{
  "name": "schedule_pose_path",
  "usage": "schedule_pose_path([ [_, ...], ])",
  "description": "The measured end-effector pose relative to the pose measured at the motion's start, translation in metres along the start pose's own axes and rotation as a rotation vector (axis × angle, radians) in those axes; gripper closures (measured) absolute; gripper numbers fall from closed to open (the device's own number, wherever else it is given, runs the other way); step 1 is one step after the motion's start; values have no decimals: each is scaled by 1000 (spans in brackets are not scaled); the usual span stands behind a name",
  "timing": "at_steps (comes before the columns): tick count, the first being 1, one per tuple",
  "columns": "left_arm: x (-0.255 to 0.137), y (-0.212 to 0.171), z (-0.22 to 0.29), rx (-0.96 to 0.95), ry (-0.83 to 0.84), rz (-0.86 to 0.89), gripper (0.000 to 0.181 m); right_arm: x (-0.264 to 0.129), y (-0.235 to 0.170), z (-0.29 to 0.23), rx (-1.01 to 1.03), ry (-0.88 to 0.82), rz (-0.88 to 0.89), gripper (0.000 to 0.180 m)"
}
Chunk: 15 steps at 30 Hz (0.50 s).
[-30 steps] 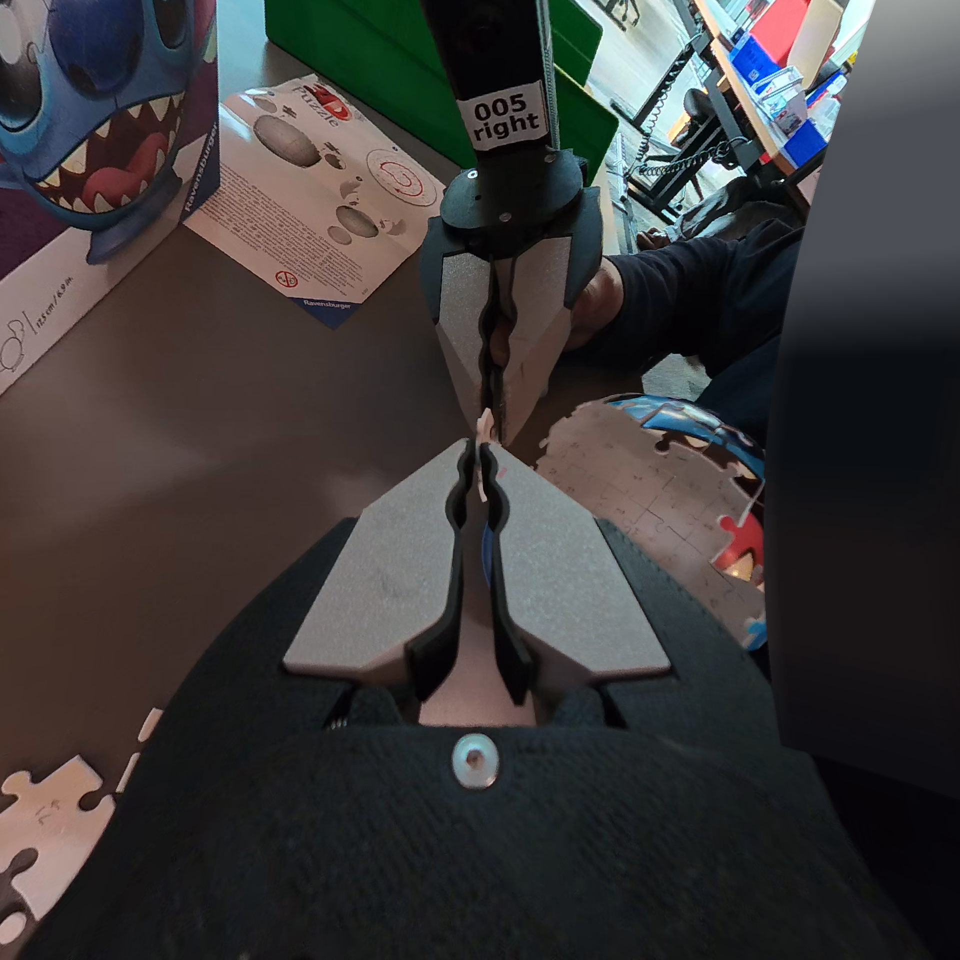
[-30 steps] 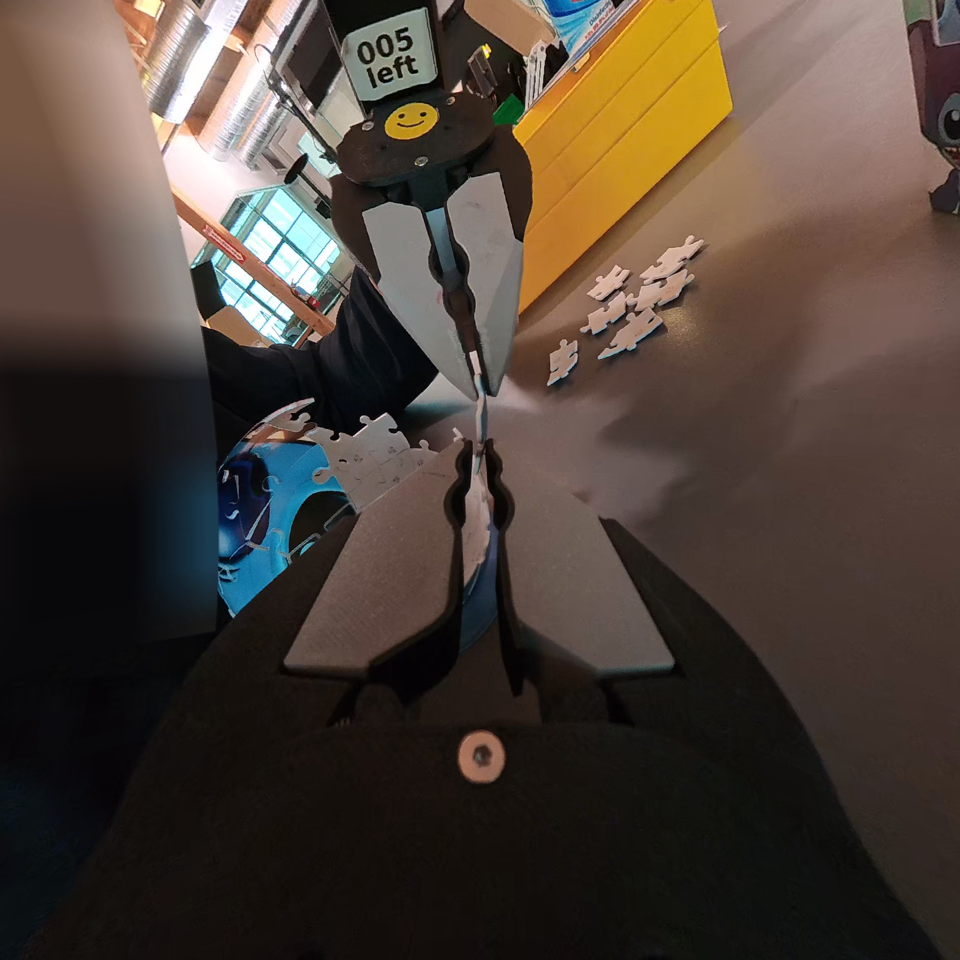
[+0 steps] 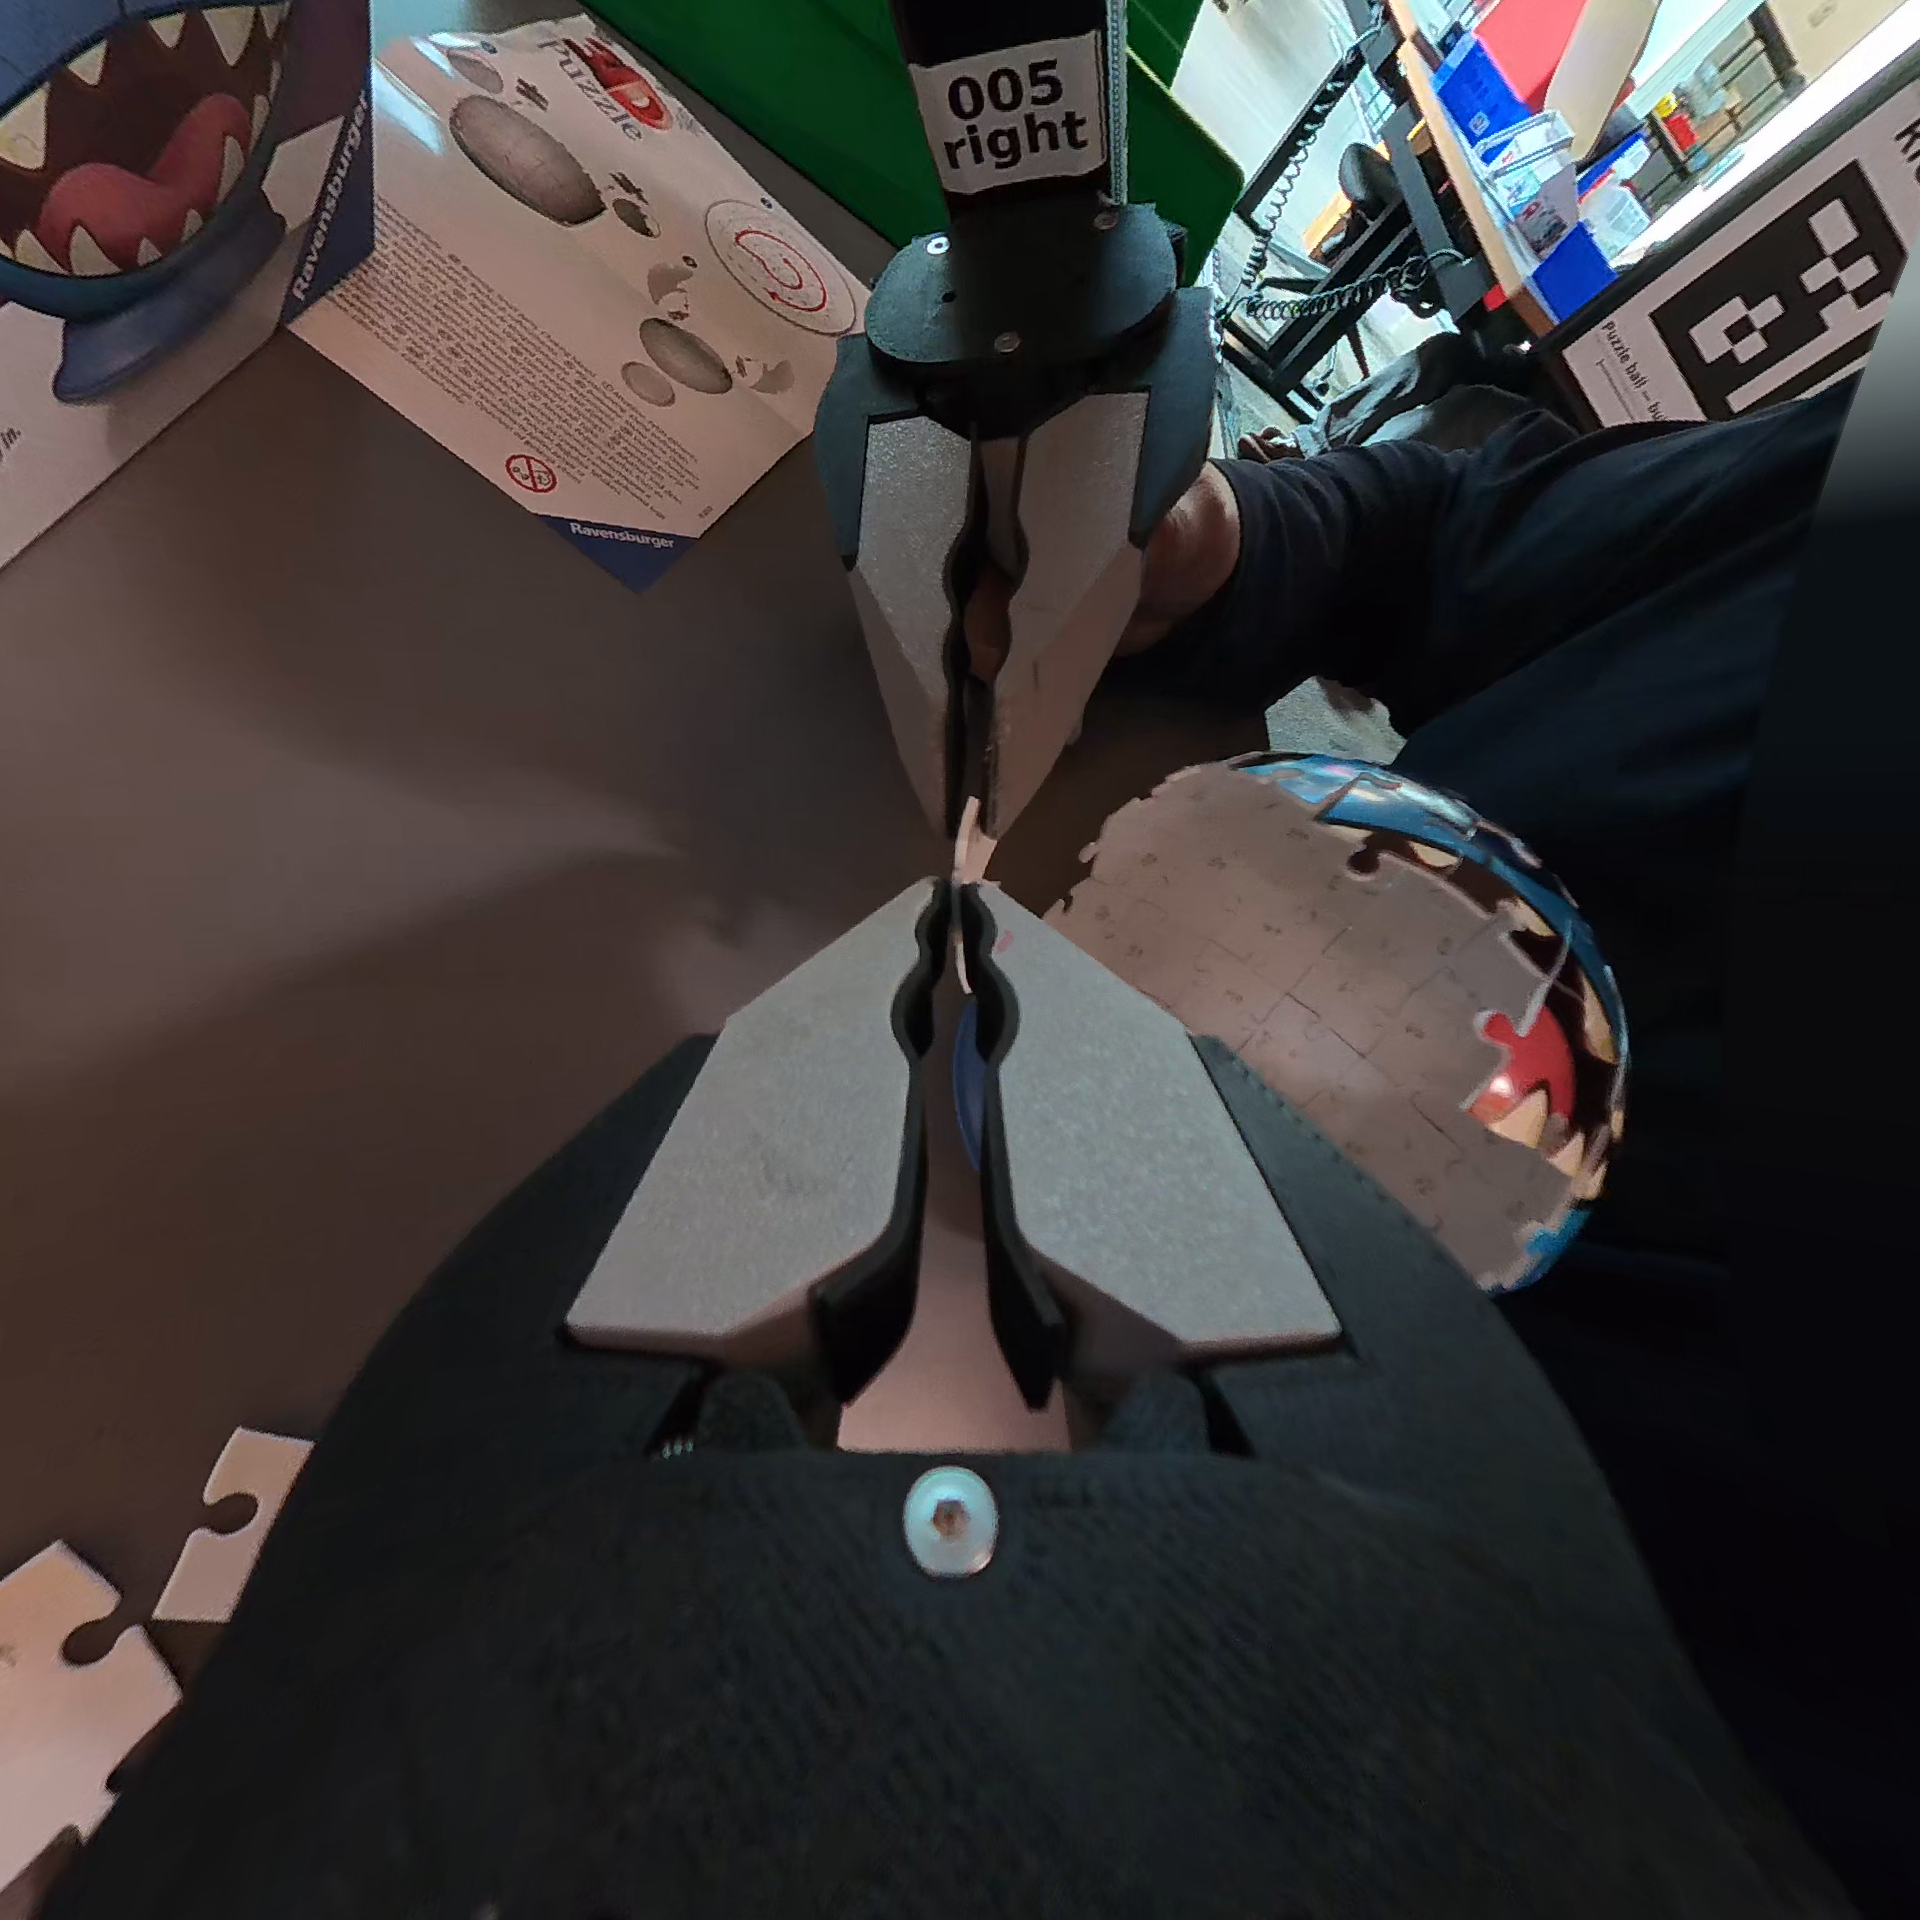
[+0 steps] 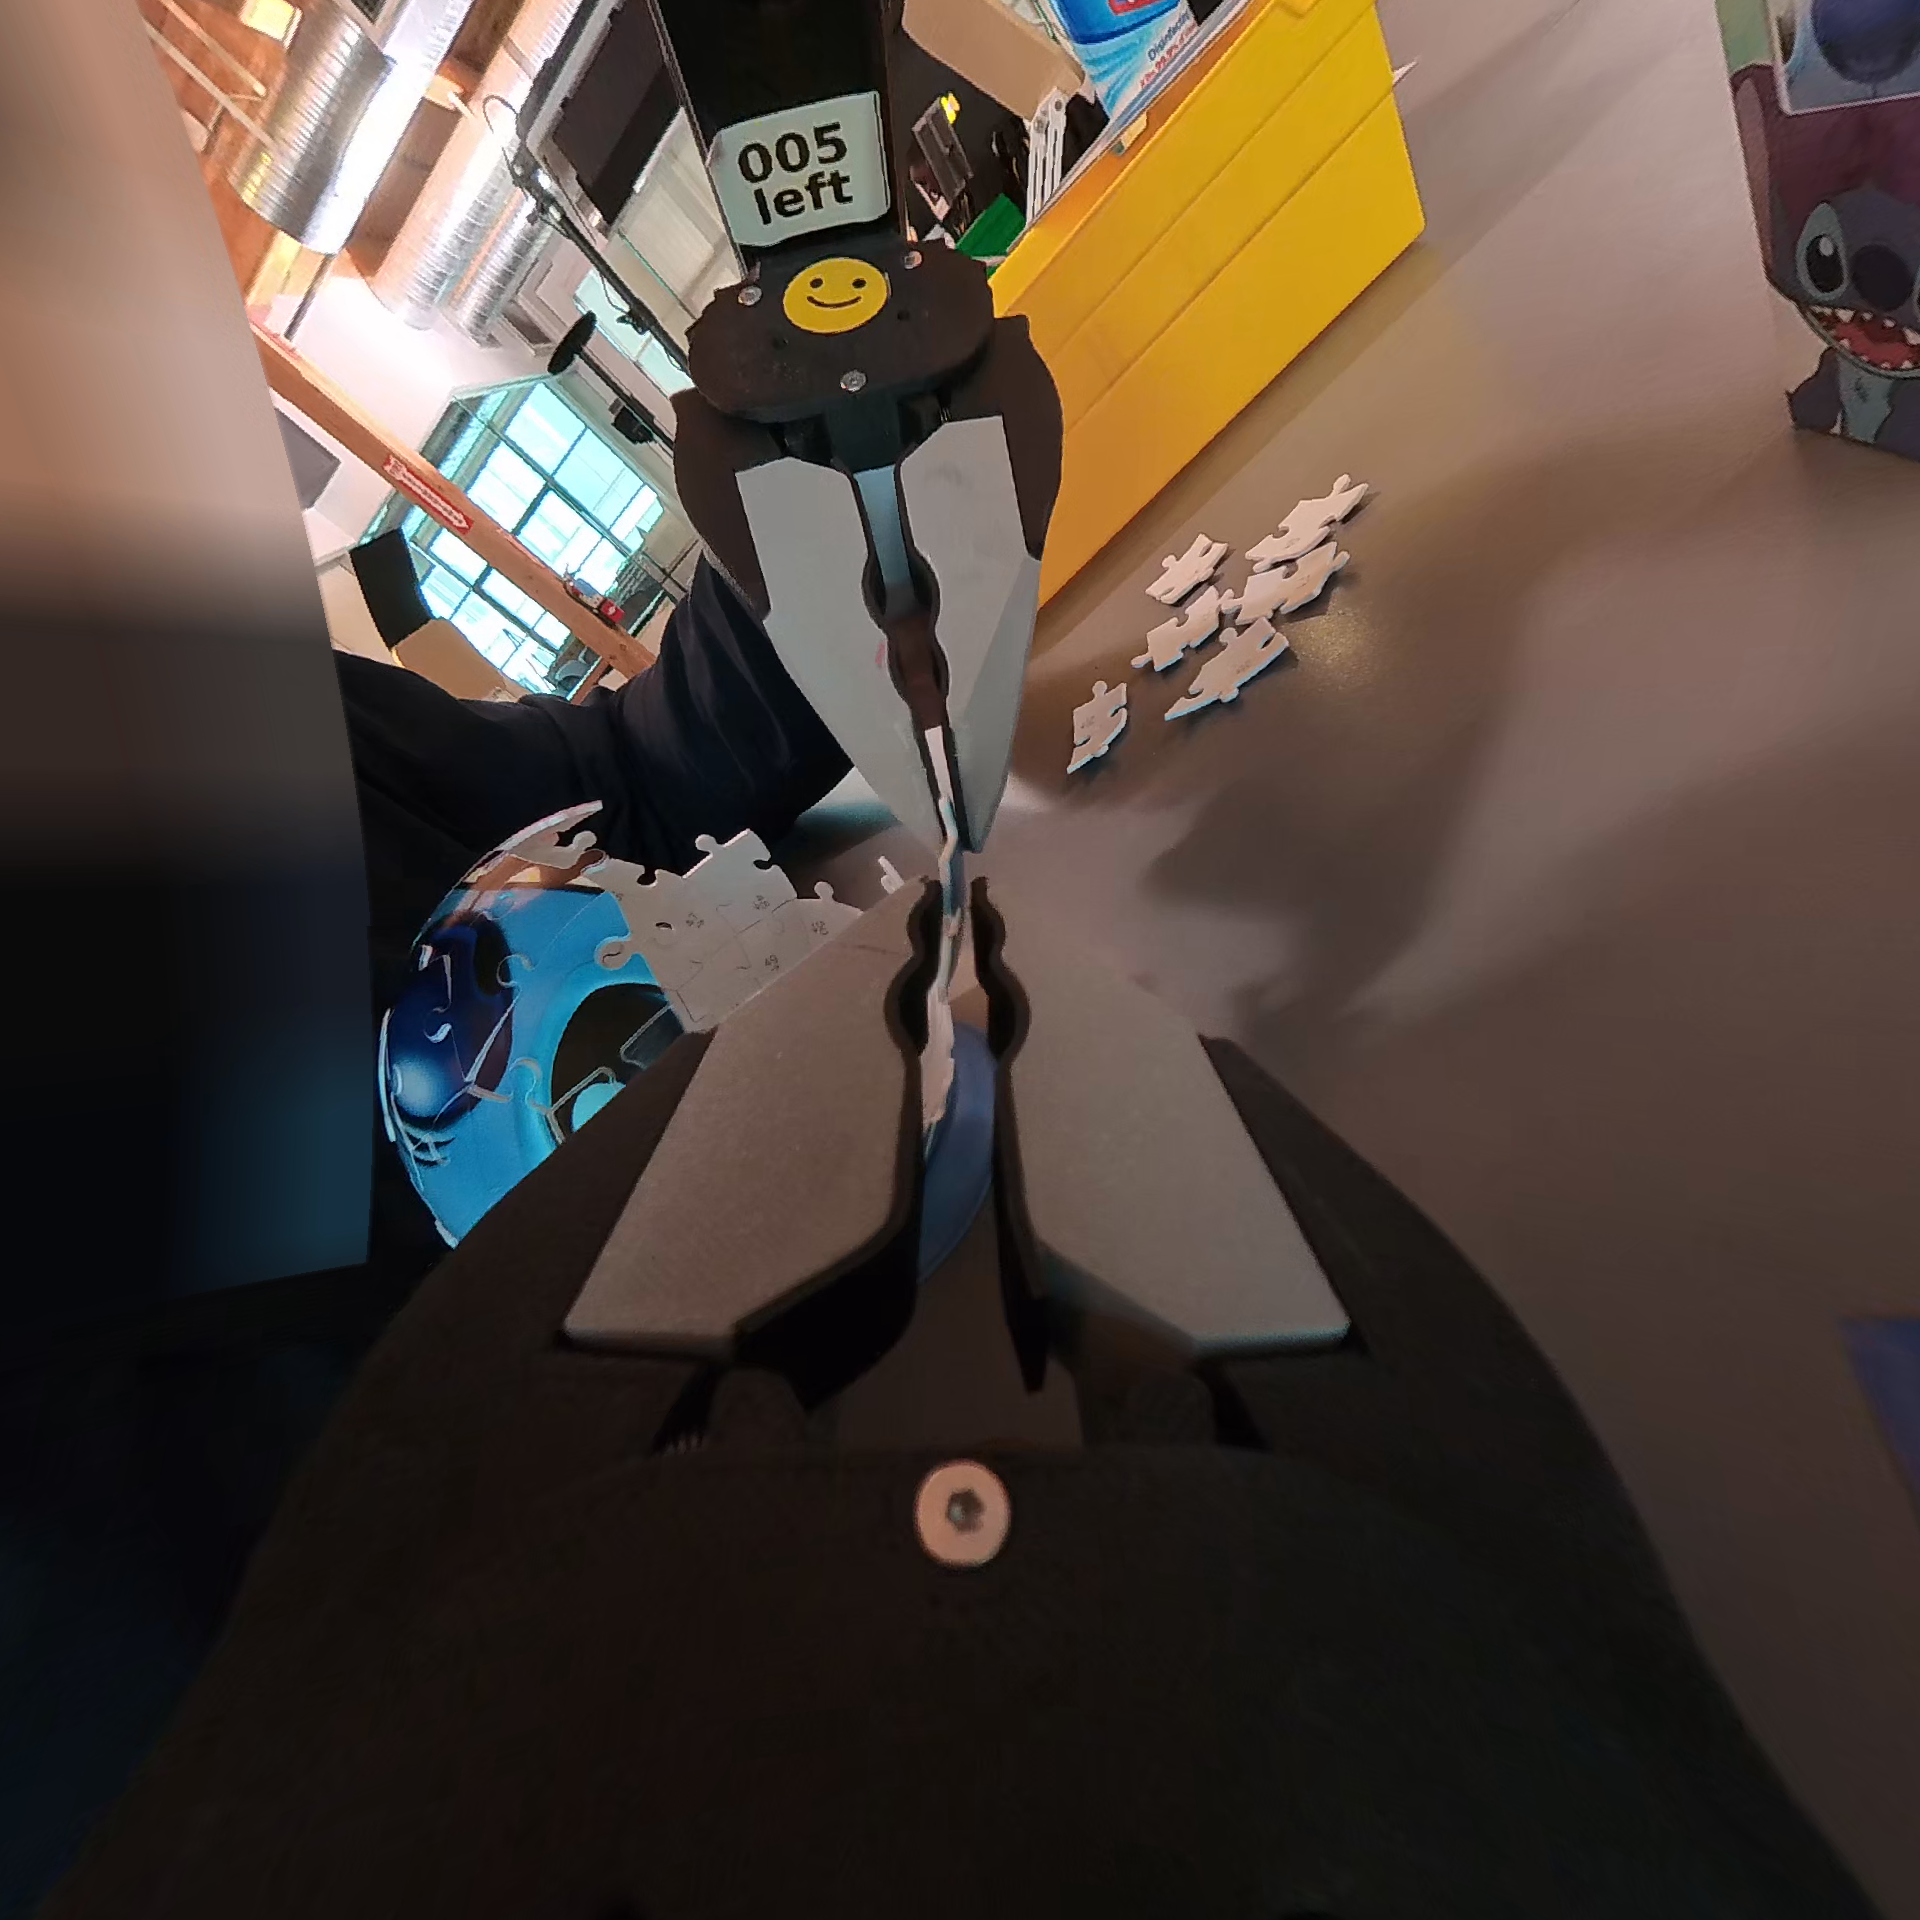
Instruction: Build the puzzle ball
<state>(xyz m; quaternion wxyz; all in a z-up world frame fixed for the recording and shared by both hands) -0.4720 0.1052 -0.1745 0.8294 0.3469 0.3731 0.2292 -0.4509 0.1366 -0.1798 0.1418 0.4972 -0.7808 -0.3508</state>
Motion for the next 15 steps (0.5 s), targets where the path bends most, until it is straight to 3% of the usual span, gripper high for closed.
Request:
schedule_pose_path([
  [15,-19,8,-8,2,62,27,176,5,-16,-2,-20,-28,-108,180],
])
Point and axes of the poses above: each gripper's, where its closed fingertips meet, x out along the fingers, y out of its top, z = x × y across the jaws, the point moved 2 cm from there along -x, back along the fingers, and after that the axes turned 4 degrees about x, right-handed, at the moved point
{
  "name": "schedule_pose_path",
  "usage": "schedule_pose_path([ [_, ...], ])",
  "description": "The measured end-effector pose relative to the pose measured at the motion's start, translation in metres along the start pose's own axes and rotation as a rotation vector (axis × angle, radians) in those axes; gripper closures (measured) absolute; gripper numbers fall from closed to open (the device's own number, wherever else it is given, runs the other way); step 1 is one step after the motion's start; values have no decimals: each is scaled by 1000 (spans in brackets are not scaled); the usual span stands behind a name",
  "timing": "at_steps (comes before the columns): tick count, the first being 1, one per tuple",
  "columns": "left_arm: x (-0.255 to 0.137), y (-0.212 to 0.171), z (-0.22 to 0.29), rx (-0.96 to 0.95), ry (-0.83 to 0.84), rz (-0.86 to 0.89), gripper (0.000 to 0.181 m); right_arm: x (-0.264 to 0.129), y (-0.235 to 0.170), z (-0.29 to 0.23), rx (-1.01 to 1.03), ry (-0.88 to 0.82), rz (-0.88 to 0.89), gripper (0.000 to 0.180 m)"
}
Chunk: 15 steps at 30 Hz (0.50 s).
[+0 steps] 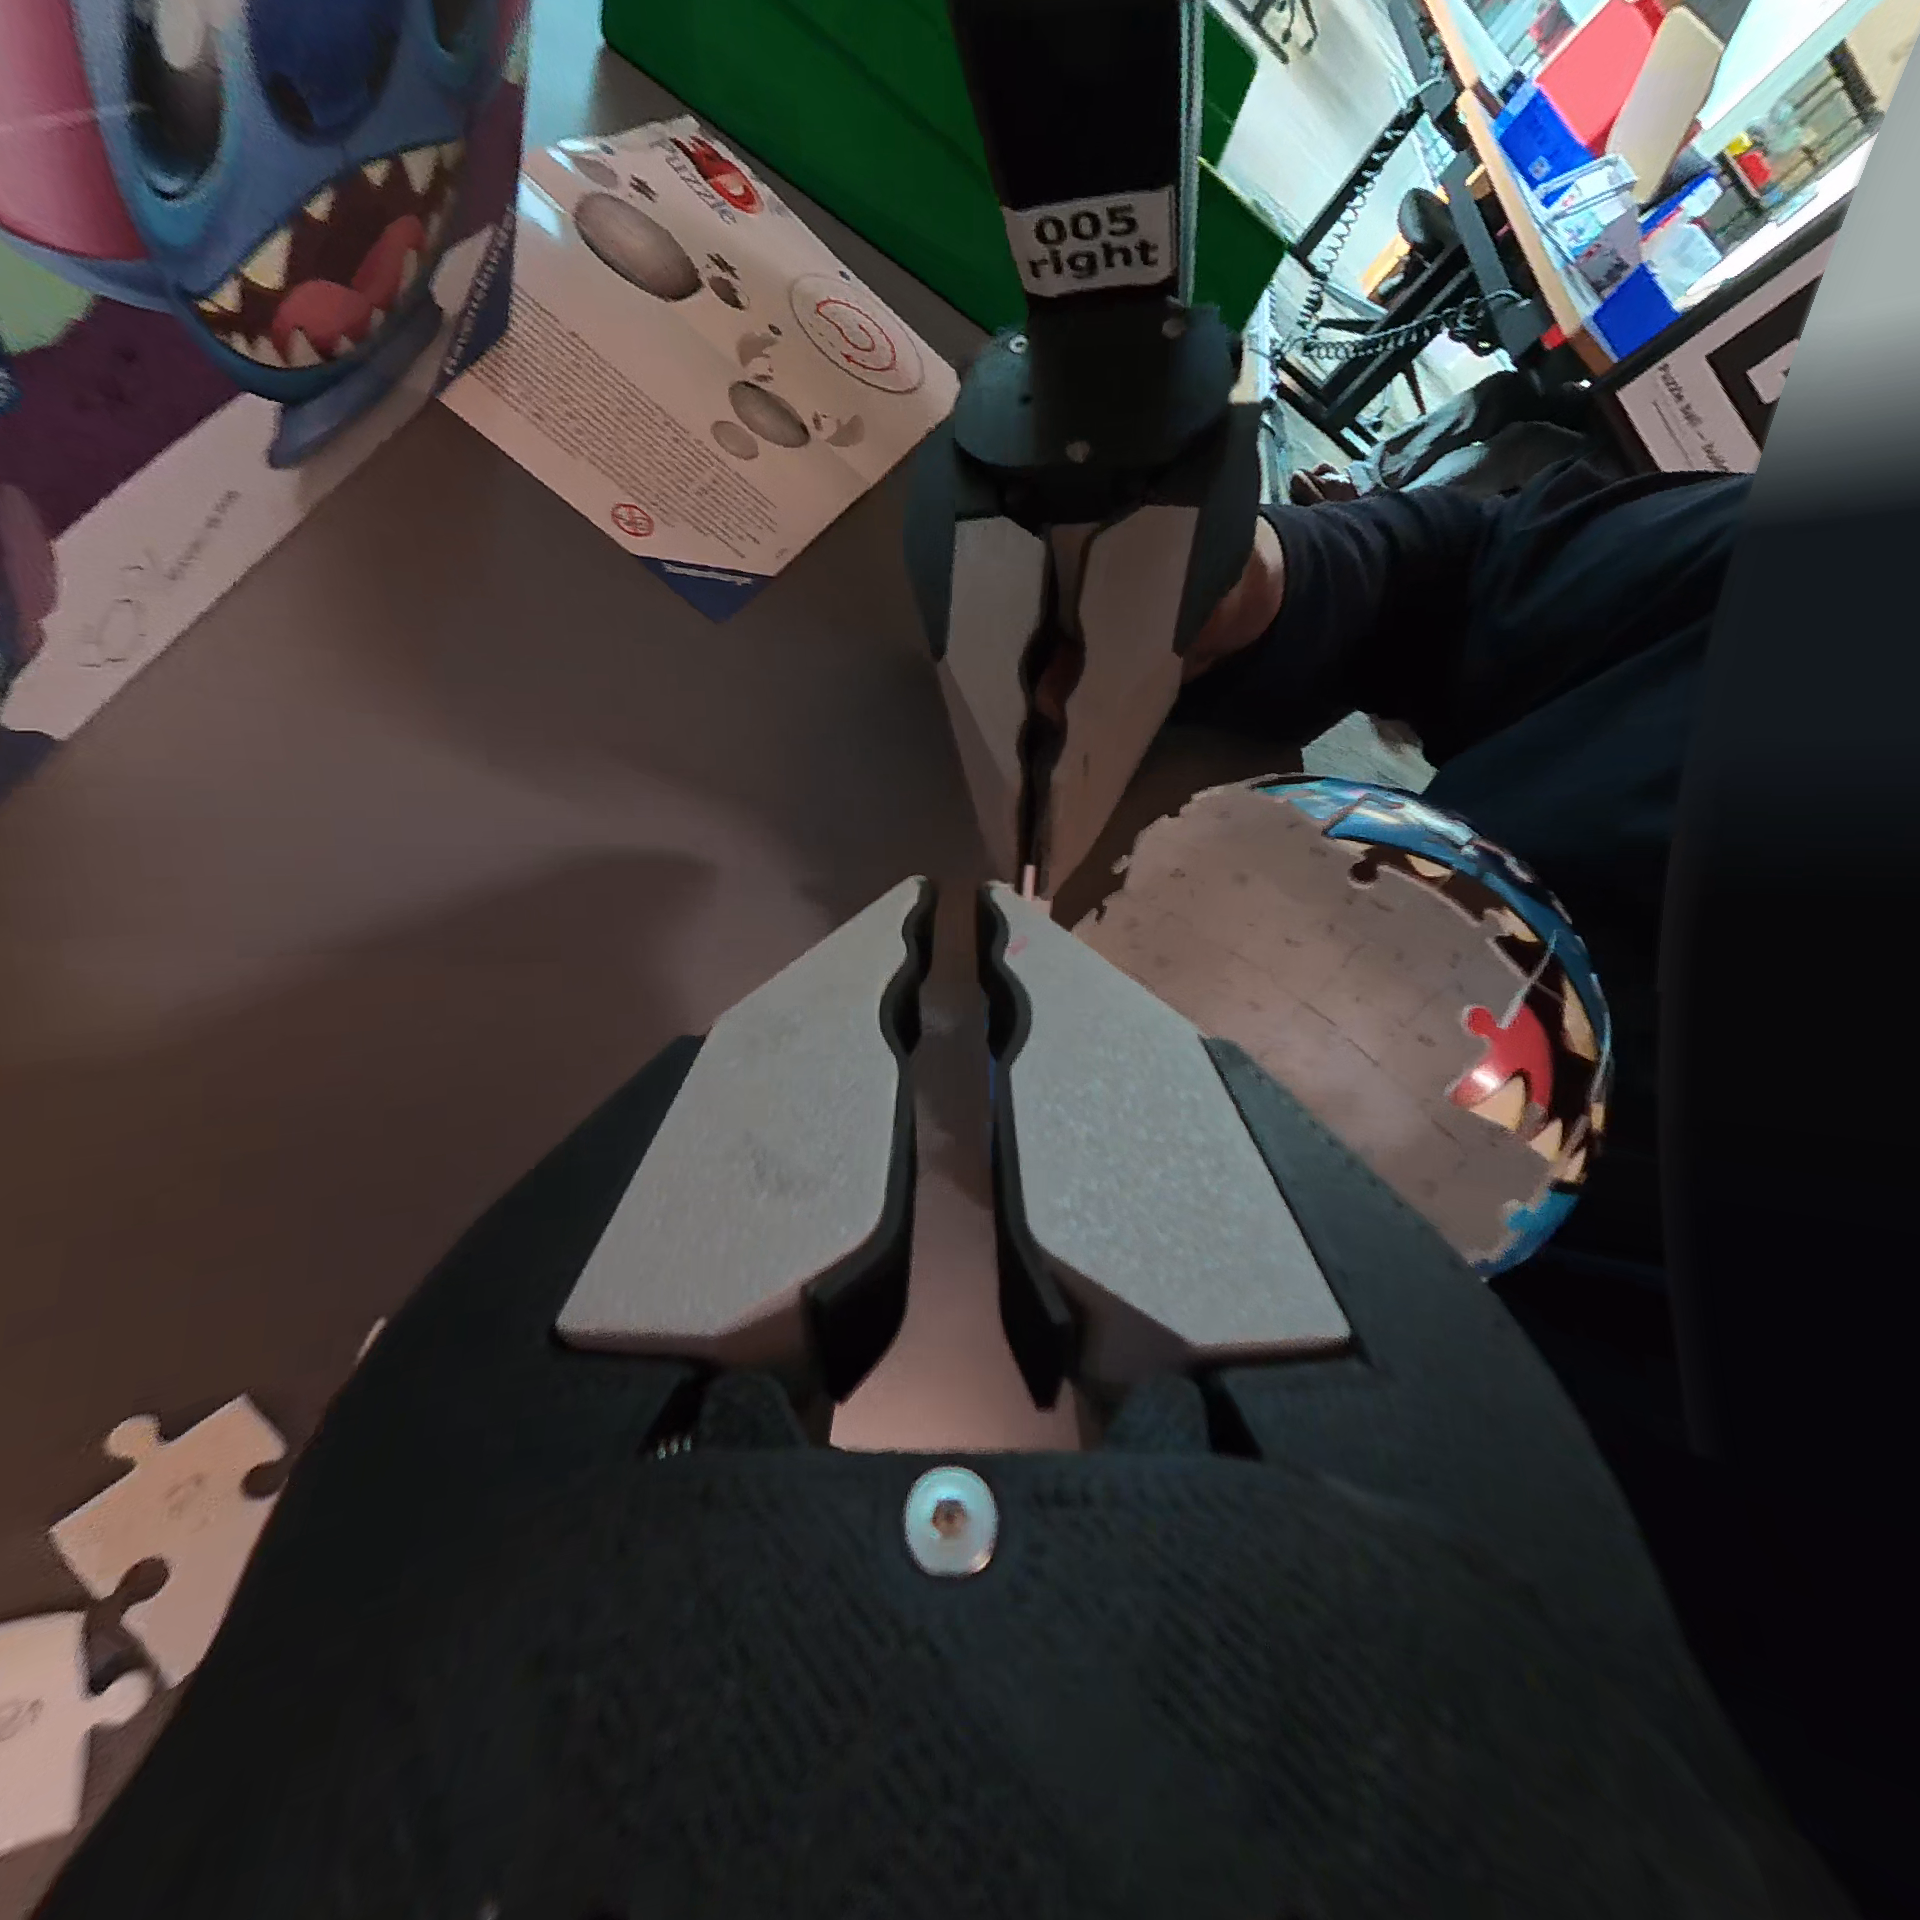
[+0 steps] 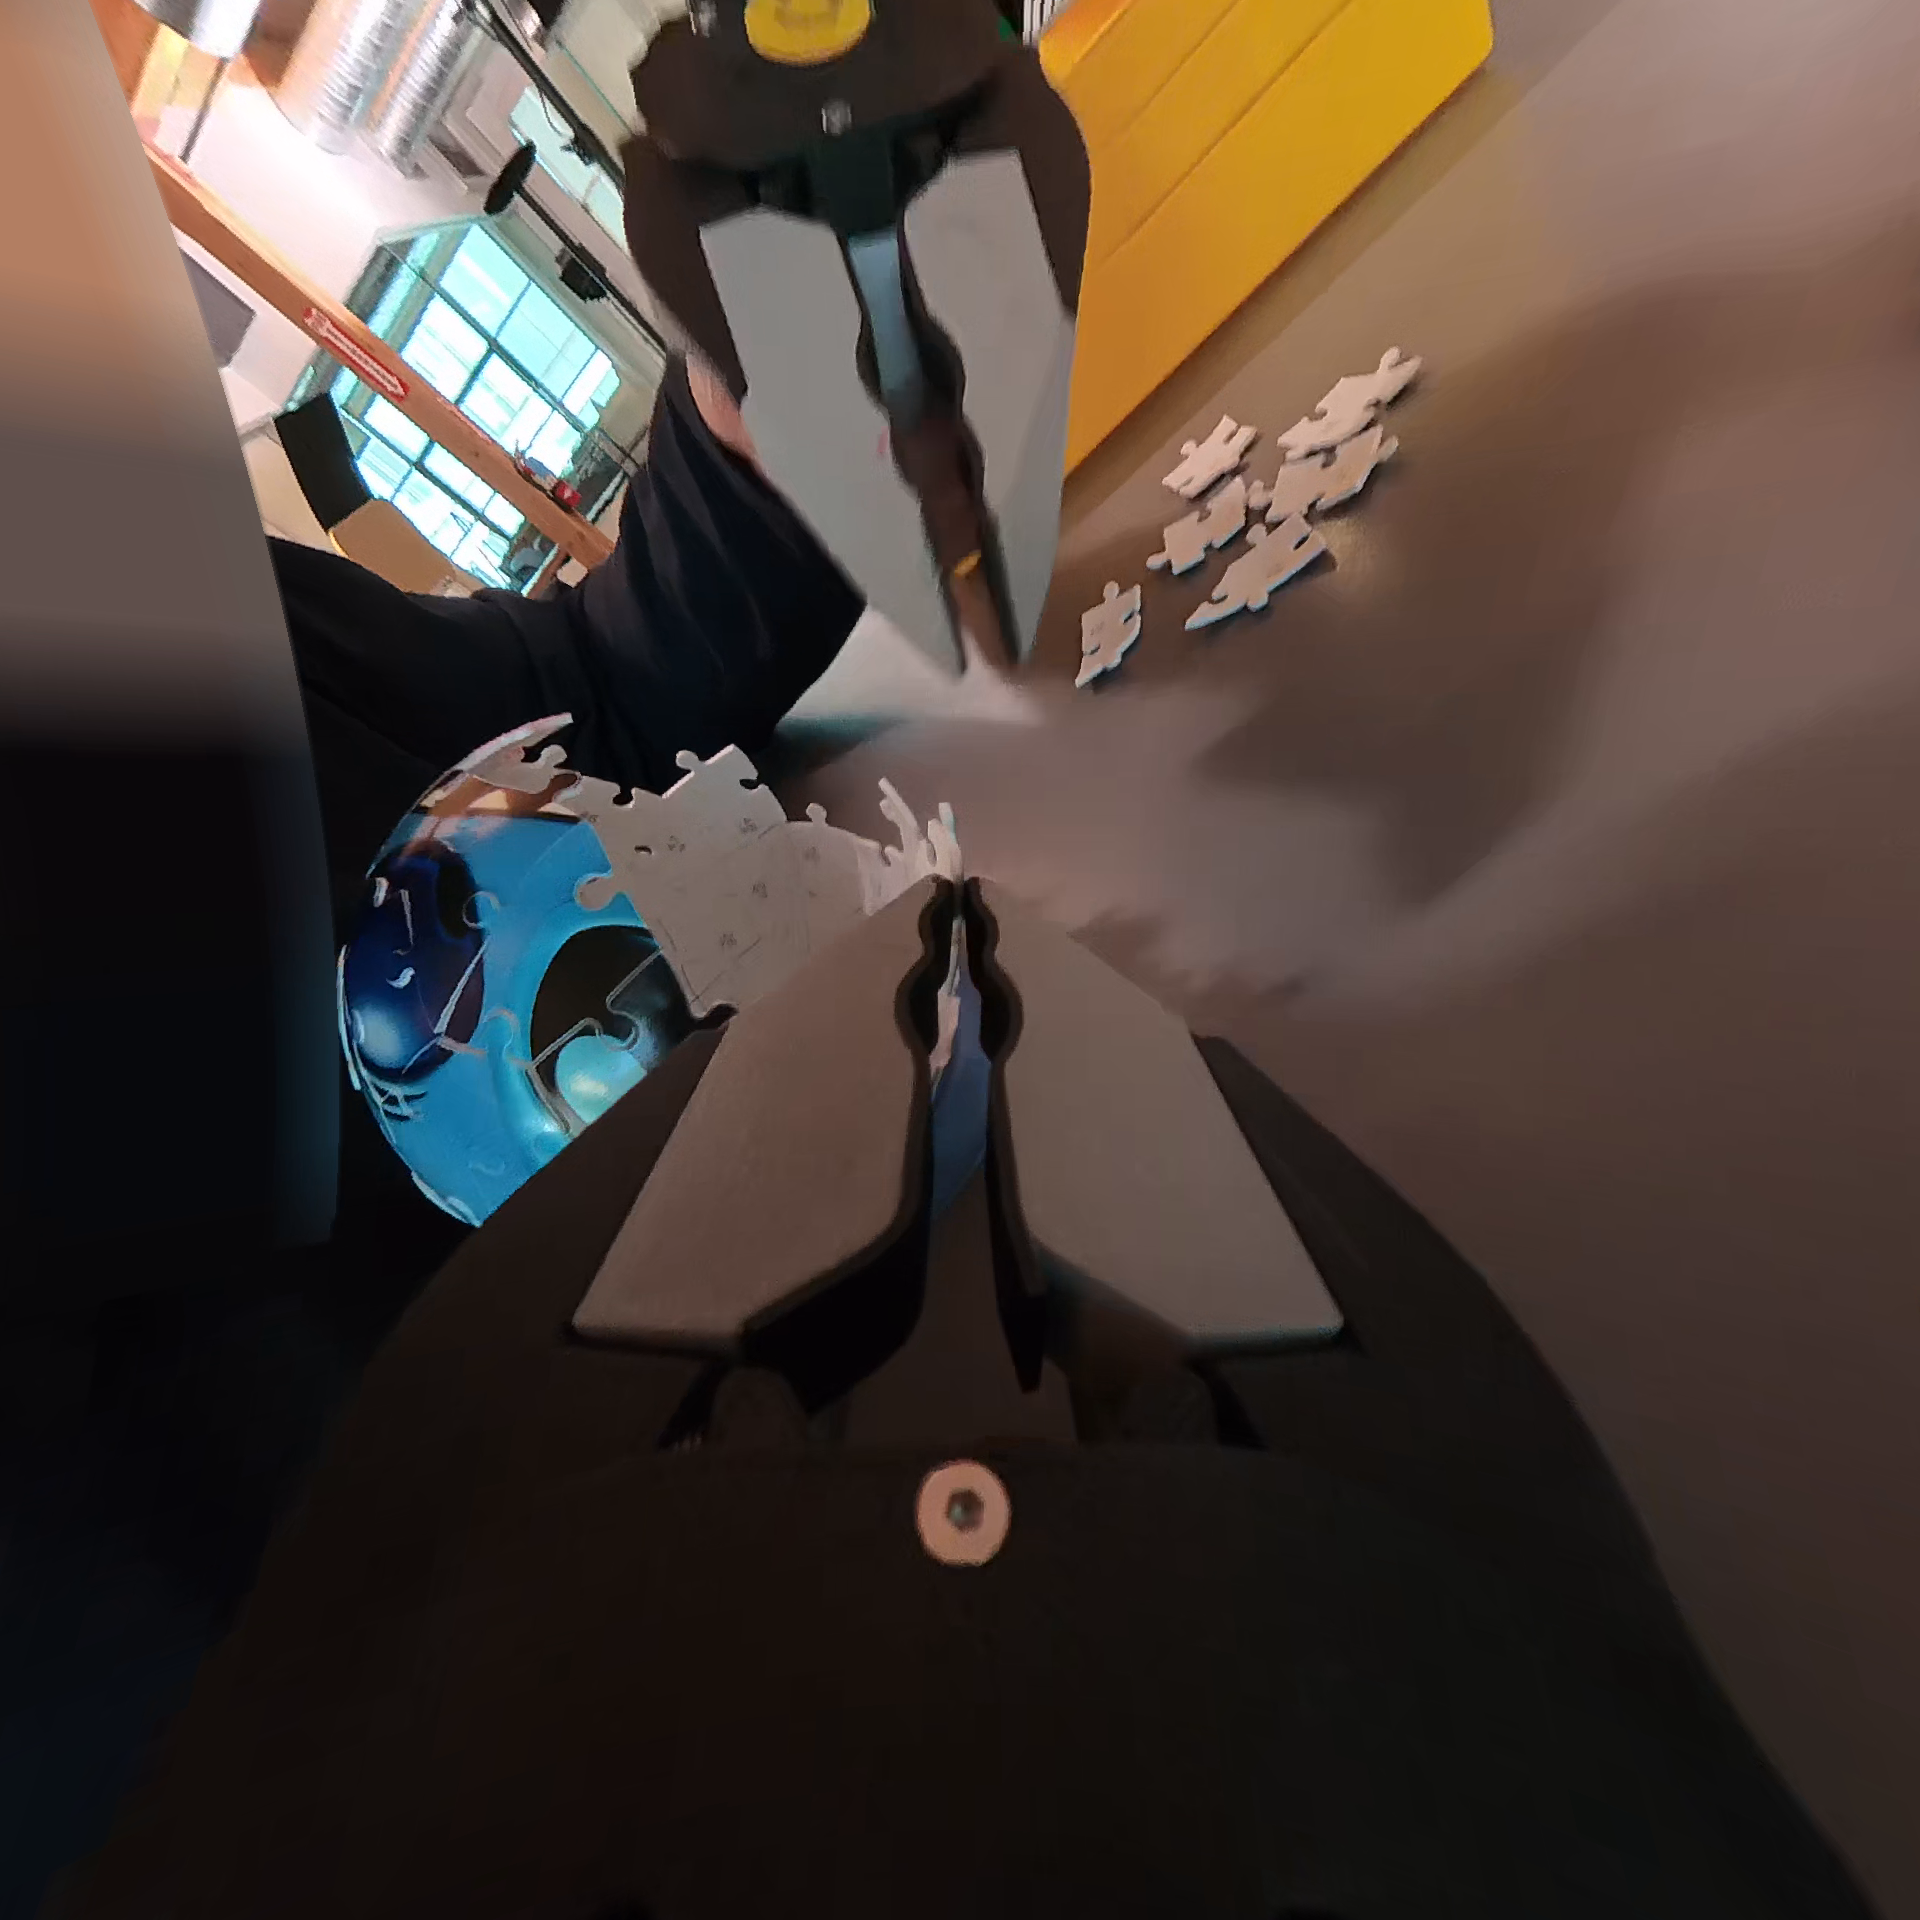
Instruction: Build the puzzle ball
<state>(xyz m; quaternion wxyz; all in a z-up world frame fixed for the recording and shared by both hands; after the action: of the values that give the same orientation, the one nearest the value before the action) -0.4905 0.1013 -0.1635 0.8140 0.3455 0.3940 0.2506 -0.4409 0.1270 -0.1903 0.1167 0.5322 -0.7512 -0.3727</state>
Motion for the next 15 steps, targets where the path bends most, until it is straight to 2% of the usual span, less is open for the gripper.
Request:
schedule_pose_path([
  [15,-1,-1,-2,6,12,-9,177,1,-14,2,67,-16,-65,180],
])
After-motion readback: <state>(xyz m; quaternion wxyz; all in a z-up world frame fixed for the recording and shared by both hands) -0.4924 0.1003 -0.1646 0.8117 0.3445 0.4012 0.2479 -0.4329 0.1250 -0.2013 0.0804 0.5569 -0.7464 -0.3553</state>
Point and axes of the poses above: each gripper's, where its closed fingertips meet, x out along the fingers, y out of its top, z = x × y across the jaws, the point moved 2 cm from there along -x, back along the fingers, and after that the axes turned 4 degrees about x, right-handed, at the moved point
